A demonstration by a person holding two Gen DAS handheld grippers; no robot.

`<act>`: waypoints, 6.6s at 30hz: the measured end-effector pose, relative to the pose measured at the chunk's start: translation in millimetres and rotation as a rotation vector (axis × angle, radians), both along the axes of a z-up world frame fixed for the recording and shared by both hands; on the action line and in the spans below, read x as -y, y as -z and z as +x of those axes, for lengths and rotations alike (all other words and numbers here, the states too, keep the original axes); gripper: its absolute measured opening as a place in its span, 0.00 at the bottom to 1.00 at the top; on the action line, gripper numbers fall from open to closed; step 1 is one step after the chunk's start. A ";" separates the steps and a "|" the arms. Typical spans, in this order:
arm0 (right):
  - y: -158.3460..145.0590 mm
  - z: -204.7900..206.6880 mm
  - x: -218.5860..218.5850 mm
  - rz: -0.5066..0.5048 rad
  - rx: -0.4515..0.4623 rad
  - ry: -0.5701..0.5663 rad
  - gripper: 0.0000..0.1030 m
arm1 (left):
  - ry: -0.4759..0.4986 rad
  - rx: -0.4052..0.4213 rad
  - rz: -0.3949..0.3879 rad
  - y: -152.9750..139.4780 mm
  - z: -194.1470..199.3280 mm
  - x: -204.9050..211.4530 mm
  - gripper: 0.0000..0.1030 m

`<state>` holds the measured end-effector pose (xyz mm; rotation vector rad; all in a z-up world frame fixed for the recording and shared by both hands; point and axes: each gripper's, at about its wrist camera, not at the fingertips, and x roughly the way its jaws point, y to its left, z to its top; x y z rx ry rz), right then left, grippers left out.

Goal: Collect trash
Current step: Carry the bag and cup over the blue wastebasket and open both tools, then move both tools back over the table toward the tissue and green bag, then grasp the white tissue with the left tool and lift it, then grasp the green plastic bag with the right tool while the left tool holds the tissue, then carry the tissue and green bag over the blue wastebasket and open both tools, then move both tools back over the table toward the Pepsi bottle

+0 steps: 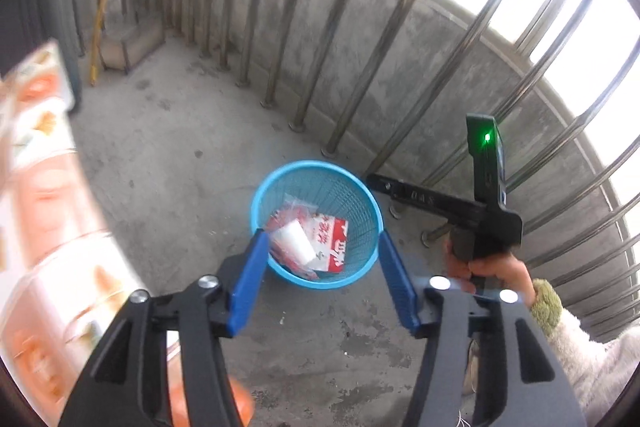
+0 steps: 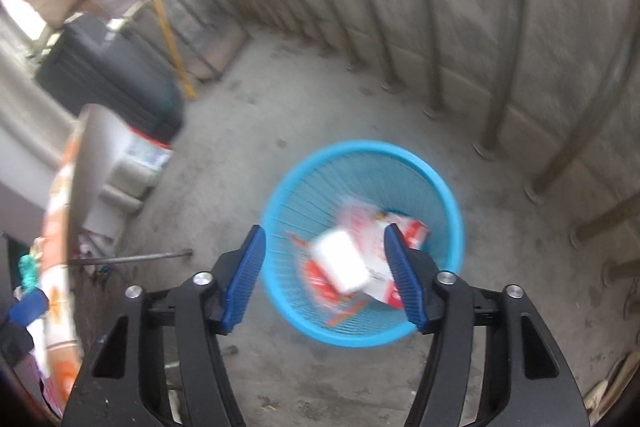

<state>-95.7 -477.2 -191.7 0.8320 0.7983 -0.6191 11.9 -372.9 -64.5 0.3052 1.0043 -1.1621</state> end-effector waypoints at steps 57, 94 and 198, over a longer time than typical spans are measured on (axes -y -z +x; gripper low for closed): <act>-128.1 329.6 -312.5 0.266 0.160 -0.905 0.63 | -0.798 0.126 -0.280 -6.3 64.6 -422.4 0.00; -75.8 504.0 -401.6 0.495 -0.126 -0.900 0.32 | -0.767 0.077 -0.331 13.5 50.6 -440.0 0.00; 38.2 -30.3 62.8 0.443 0.070 0.169 0.63 | -0.081 -0.088 -0.134 -34.7 26.5 -0.2 0.70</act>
